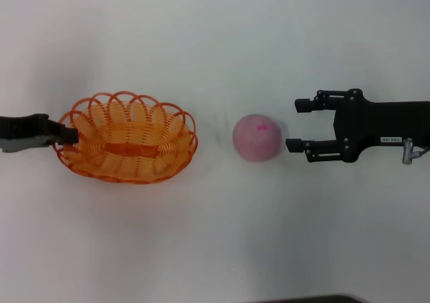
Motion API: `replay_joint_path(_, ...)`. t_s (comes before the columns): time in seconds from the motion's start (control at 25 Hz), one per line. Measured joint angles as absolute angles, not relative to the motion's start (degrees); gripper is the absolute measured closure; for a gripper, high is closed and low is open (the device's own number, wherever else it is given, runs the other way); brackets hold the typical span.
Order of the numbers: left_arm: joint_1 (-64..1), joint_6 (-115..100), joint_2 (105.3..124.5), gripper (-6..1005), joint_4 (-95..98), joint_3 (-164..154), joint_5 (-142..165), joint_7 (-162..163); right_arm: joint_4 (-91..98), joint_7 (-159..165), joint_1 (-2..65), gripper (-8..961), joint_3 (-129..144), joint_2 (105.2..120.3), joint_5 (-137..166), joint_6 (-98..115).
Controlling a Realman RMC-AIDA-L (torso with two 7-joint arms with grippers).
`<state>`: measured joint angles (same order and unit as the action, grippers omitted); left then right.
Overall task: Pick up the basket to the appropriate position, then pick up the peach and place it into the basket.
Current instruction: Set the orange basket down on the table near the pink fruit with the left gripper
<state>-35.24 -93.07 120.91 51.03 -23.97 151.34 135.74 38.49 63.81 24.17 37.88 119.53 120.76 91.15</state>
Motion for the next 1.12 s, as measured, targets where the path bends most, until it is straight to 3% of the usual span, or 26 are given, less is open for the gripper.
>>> replay_joint_path(0.36, -30.8, -94.6, 123.84, 937, 56.4, -23.7, 148.3, 137.0, 38.5, 63.8, 24.2, 155, 37.9, 119.53, 120.8, 91.1)
replay_joint_path(1.12, -26.8, -93.5, 124.60, 937, 55.1, -27.4, 142.6, 136.9, 38.5, 63.8, 24.8, 155, 37.8, 119.69, 120.6, 90.6)
